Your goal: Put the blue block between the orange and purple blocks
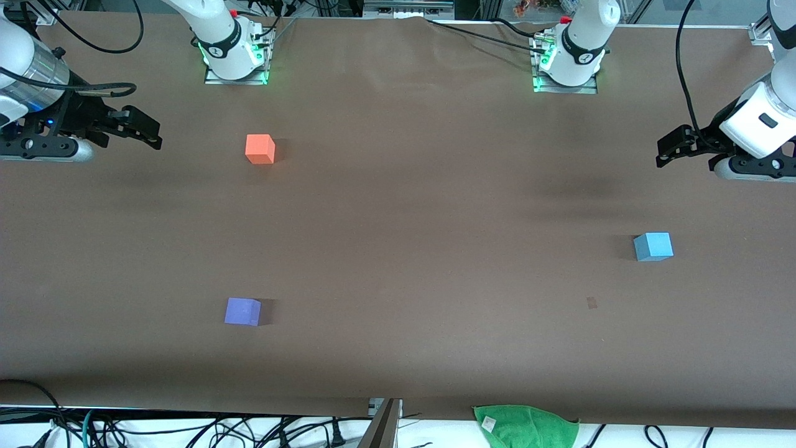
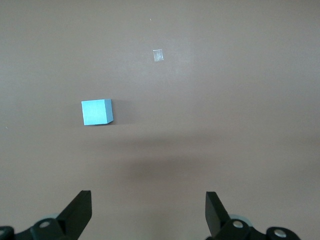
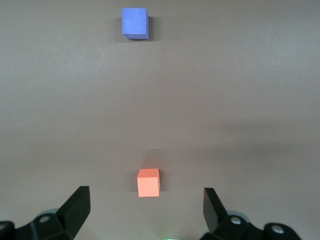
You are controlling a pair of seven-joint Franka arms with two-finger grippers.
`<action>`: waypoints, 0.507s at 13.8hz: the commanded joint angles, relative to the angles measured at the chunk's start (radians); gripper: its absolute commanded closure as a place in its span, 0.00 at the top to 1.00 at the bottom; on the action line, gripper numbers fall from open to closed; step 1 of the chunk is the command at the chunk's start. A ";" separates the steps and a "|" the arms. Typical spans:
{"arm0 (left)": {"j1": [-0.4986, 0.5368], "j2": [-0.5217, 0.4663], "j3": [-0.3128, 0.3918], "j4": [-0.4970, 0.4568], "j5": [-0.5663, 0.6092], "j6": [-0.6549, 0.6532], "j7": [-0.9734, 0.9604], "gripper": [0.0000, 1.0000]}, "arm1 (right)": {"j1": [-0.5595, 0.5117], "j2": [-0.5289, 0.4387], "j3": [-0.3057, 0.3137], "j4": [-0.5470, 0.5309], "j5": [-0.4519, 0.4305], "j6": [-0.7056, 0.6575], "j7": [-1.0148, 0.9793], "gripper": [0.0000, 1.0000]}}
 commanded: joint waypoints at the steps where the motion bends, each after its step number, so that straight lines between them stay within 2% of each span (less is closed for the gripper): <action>1: -0.001 0.012 -0.003 0.030 0.013 -0.014 0.006 1.00 | -0.009 -0.016 0.008 -0.010 0.015 0.007 -0.007 1.00; 7: -0.015 0.029 -0.006 0.056 0.008 -0.030 0.000 1.00 | -0.007 -0.016 0.008 -0.010 0.015 0.007 -0.007 0.99</action>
